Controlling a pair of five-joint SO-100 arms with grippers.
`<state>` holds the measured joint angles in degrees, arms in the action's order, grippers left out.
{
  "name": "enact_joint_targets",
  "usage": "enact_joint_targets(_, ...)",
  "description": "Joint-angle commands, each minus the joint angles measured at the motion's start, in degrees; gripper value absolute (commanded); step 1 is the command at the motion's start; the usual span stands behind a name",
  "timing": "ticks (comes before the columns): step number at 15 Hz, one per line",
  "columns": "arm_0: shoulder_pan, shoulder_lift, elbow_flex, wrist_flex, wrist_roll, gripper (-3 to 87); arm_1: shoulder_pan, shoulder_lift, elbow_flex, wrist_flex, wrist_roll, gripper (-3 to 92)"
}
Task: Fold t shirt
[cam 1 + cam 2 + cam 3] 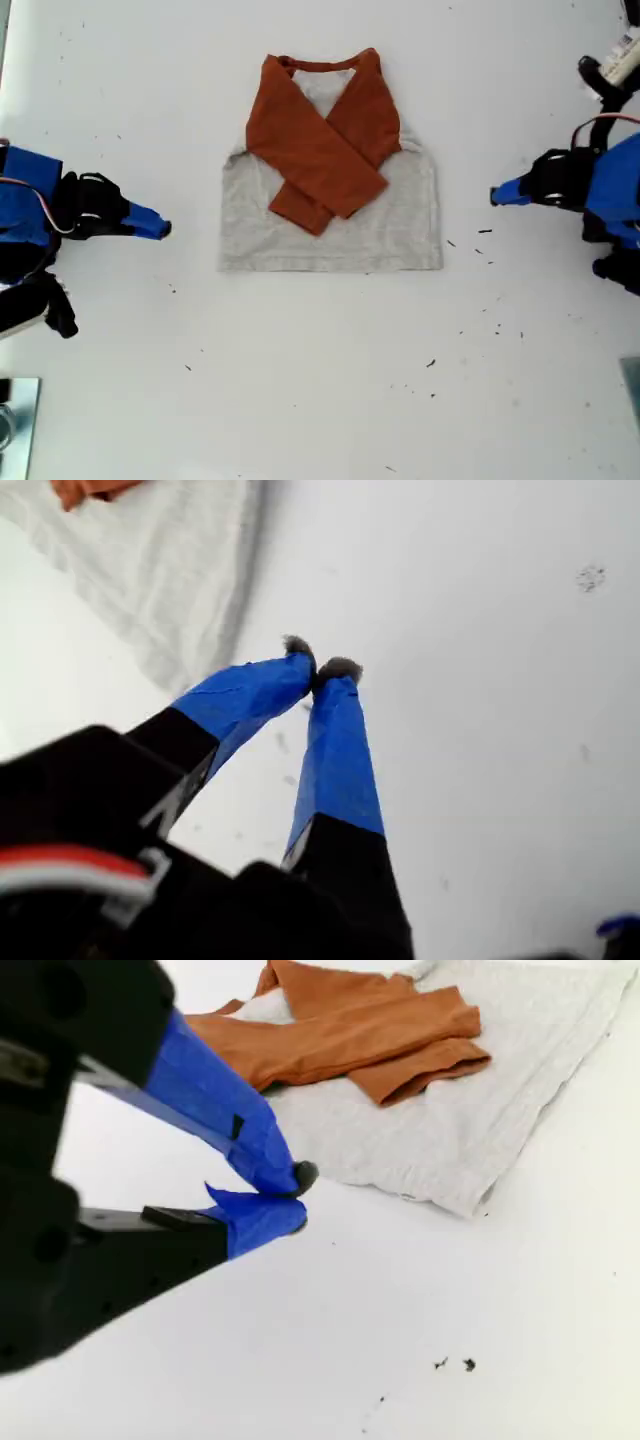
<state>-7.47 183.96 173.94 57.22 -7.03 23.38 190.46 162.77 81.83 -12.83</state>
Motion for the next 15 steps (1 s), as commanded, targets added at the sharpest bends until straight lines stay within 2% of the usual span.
enact_joint_targets(1,2.29,-32.17,-31.2,7.12,1.93,-0.3,-2.37,-27.95,-25.93,1.58,-1.76,4.9)
enact_joint_targets(2,3.34,-43.24,-42.19,10.46,3.78,9.0,-4.39,-39.55,-37.0,6.86,0.0,16.2)
enact_joint_targets(3,4.04,-48.96,-47.72,10.11,6.68,29.1,-6.86,-47.81,-45.7,9.93,1.05,24.1)
enact_joint_targets(4,3.87,-51.59,-48.43,8.26,8.61,31.6,-8.61,-52.56,-49.75,9.4,1.05,33.7)
enact_joint_targets(5,3.34,-52.29,-45.35,5.01,9.14,31.6,-10.28,-56.6,-51.06,8.7,2.02,34.0)
enact_joint_targets(7,3.16,-55.55,-37.62,-5.19,10.2,31.1,-13.89,-60.56,-45.0,0.53,5.8,32.4)
enact_joint_targets(8,3.78,-59.85,-36.83,-8.35,9.84,31.0,-15.73,-62.67,-41.48,-3.87,8.09,31.9)
enact_joint_targets(10,4.39,-70.66,-38.76,-12.83,9.23,30.7,-18.11,-70.14,-38.06,-11.69,10.63,31.8)
enact_joint_targets(13,3.16,-79.28,-39.55,-17.49,7.47,28.8,-18.28,-84.99,-41.66,-21.36,9.05,32.2)
enact_joint_targets(14,2.46,-81.12,-40.87,-17.4,8.17,20.8,-17.93,-88.95,-42.36,-23.12,8.53,29.3)
enact_joint_targets(15,1.32,-84.73,-43.24,-15.56,8.26,-0.3,-17.75,-91.85,-42.01,-24.35,9.14,15.0)
